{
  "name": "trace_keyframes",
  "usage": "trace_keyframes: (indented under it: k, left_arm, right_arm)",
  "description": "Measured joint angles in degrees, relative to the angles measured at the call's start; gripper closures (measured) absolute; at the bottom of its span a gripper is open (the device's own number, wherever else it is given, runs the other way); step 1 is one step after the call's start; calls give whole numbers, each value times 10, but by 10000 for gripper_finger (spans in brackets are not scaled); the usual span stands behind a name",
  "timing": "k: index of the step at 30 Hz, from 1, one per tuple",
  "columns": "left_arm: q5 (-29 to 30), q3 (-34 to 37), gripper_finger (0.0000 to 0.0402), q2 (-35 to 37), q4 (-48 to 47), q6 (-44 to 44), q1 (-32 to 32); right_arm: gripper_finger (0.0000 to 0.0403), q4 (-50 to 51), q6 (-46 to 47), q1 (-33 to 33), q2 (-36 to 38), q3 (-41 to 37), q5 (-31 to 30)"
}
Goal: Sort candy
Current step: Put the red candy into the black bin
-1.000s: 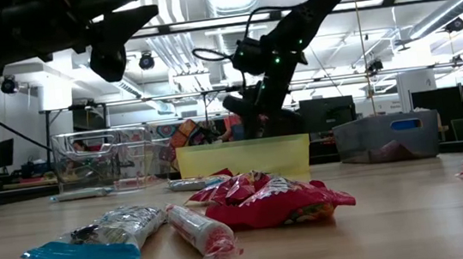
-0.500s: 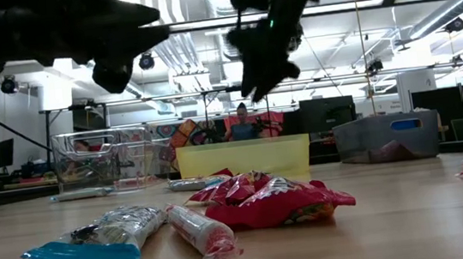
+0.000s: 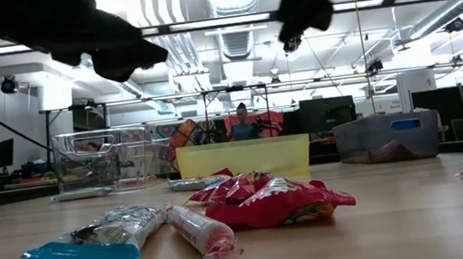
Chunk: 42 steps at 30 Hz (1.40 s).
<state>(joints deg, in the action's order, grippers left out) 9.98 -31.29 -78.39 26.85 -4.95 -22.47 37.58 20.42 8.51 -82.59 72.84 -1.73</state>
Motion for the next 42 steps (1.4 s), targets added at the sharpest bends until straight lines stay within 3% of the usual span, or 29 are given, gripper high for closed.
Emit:
trace_keyframes:
  k: [6, 12, 23, 32, 36, 42]
  left_arm:
    - [0, -9, 200, -23, 4, 40, -16]
    - [1, -27, 201, -99, 39, 38, -19]
    - [54, -93, 201, -259, 42, 39, -18]
    - [92, -103, 202, -320, 59, -9, -17]
    - [97, -102, 221, -328, 68, -21, -17]
    - [100, -97, 287, -328, 70, -22, -18]
  right_arm:
    - [220, -8, 65, 77, 18, -43, -56]
    - [220, -24, 108, 125, 19, -70, -73]
    - [220, -36, 165, 160, 19, -98, -74]
    - [220, -43, 177, 165, 19, -102, -75]
    - [220, -54, 176, 165, 19, -104, -75]
    - [220, -55, 176, 165, 19, -104, -89]
